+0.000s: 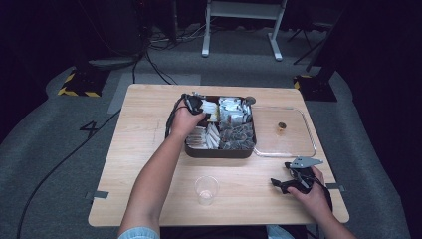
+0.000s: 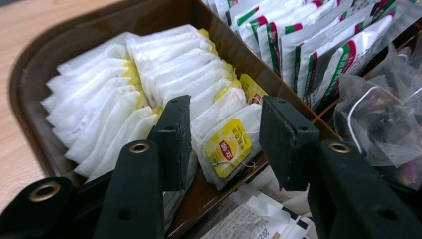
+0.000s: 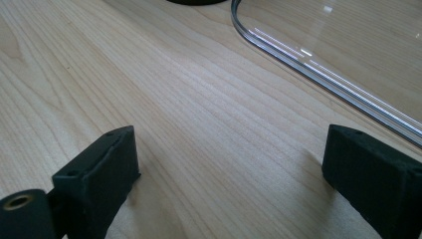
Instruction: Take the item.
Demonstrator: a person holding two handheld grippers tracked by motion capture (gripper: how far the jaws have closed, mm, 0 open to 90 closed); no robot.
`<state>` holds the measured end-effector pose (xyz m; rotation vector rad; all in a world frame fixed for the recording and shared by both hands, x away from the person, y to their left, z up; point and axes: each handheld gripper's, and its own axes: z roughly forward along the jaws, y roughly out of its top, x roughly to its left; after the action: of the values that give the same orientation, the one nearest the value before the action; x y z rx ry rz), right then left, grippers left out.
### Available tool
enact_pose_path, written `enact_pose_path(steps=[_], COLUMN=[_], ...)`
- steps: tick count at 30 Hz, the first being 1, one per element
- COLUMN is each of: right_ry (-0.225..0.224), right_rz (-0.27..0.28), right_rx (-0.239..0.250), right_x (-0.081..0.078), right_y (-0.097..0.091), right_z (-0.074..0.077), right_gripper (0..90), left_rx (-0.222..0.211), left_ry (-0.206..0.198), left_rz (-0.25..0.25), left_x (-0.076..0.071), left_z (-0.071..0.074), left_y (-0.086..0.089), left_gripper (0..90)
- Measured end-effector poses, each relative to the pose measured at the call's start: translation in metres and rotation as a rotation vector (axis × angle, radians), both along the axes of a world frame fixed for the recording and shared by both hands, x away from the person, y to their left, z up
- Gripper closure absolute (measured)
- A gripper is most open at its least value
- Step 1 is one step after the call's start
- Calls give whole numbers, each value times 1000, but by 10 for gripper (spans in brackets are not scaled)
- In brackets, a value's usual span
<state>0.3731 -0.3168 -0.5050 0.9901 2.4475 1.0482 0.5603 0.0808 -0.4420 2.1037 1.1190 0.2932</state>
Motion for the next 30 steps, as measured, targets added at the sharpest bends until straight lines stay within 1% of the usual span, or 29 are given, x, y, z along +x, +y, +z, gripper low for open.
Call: enact_pose_path(steps=[1,2,4,6,12,13,14,16,18,22,26,30], right_ry=[0,0,-1,-1,-3,-3,-3,-3,-3,-3,-3,-3], right_rz=[0,0,0,1,1,1,1,1,1,1,1,1], right_rx=[0,0,1,-1,-1,-1,-1,-1,-1,-1,-1,-1], right_x=[0,0,0,0,0,0,0,0,0,0,0,0], right_y=[0,0,0,0,0,0,0,0,0,0,0,0], right_z=[0,0,0,0,0,0,0,0,0,0,0,0], right_gripper=[76,76,78,78,81,82,82,81,81,81,81,82], left_rx=[2,2,24,27,11,11,6,-2,8,35,45,53], left_ry=[16,16,31,34,58,58,74,87,91,95,98,99], left_rz=[-1,-1,-5,-3,4,4,3,1,-3,-21,-23,-37], left_x=[2,2,5,6,12,12,12,12,12,13,15,14], left_z=[-2,-2,-3,-4,-8,-8,-9,-10,-10,-11,-13,-13], left_y=[-2,-2,-3,-3,-1,-1,0,-1,-1,-3,-3,-5], left_gripper=[567,576,577,577,582,594,611,642,671,673,667,731])
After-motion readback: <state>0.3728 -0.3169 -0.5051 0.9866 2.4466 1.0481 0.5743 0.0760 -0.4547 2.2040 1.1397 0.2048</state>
